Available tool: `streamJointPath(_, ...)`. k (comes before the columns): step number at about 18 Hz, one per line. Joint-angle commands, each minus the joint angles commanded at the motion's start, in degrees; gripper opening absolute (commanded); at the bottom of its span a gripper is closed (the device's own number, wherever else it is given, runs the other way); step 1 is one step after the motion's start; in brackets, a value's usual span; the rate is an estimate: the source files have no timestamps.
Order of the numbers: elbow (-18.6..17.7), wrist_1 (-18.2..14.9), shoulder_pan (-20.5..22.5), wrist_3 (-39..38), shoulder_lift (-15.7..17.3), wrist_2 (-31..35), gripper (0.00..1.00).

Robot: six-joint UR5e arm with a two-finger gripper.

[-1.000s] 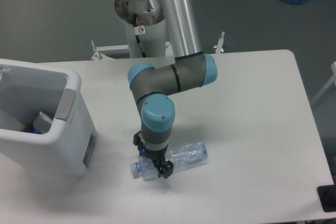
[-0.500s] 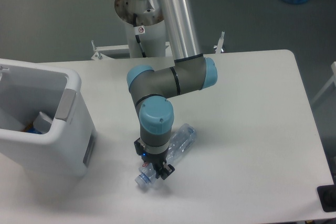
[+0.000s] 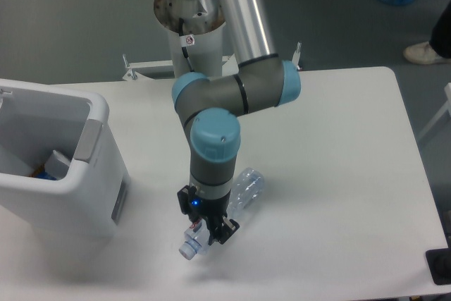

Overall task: Place the trash in the trash can
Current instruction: 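Lift the bottle, carry it over the trash bin and release it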

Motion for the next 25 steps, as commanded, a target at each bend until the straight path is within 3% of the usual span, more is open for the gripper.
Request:
streamJointPath(5,2.11,0.09,2.55,-7.83,3.08,-18.37,0.44)
streamJointPath(11,12.03,0.44,3.17,-17.5,4.84,-33.14,0.44)
streamJointPath(13,13.36,0.44,2.47,-19.7,5.8,-37.46,0.44)
streamJointPath(17,12.23,0.44,-1.04,-19.71,9.32,-44.5,0.44)
streamJointPath(22,9.07,1.67,-6.84,-19.45,11.17,-44.51,0.45)
streamJointPath(24,6.35,1.76,-8.78,-19.36,12.22,-44.16,0.51)
streamJointPath(25,4.77,2.02,-9.14,-19.01,12.75,-44.07,0.66)
